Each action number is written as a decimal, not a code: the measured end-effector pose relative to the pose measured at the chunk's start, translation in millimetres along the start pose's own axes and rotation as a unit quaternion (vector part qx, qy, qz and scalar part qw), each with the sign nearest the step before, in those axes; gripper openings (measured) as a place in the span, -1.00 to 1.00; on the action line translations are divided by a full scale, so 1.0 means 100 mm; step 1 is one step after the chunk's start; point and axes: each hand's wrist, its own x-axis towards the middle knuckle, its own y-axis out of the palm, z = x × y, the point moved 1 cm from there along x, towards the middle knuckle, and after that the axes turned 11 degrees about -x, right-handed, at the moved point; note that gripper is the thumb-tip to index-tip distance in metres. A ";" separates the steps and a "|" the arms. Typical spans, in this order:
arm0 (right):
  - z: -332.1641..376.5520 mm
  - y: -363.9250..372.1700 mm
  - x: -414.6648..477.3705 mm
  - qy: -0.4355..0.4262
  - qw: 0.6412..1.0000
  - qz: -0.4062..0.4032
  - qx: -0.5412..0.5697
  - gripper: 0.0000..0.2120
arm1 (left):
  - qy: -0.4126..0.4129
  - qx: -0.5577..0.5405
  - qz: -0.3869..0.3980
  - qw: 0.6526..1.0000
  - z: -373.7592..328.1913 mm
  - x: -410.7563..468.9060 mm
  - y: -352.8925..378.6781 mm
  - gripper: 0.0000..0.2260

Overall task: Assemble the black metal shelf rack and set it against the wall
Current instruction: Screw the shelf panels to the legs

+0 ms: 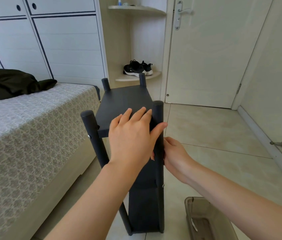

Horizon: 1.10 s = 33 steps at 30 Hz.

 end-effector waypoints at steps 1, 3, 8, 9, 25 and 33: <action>0.05 0.03 0.03 -0.007 1.000 -0.003 -0.002 -0.63 | -0.011 -0.005 -0.007 1.000 0.04 0.02 -0.03 -0.40; 0.13 0.10 0.08 -0.013 1.000 -0.008 -0.006 -0.62 | -0.032 -0.004 -0.015 0.999 0.11 0.06 -0.10 -0.43; 0.25 0.25 0.18 -0.025 0.999 -0.025 -0.030 -0.65 | -0.073 -0.022 -0.040 0.996 0.25 0.05 -0.19 -0.46; 0.26 0.28 0.19 -0.027 0.999 -0.027 -0.036 -0.65 | -0.079 -0.030 -0.046 0.995 0.29 0.05 -0.21 -0.46; 0.35 0.88 0.11 -0.011 0.999 0.002 -0.050 -0.70 | -0.089 -0.193 -0.055 0.976 0.92 -0.13 -0.62 -0.71; 0.28 0.91 -0.03 0.017 0.998 0.008 -0.060 -0.71 | -0.156 -0.367 0.022 0.917 1.10 -0.30 -0.71 -0.86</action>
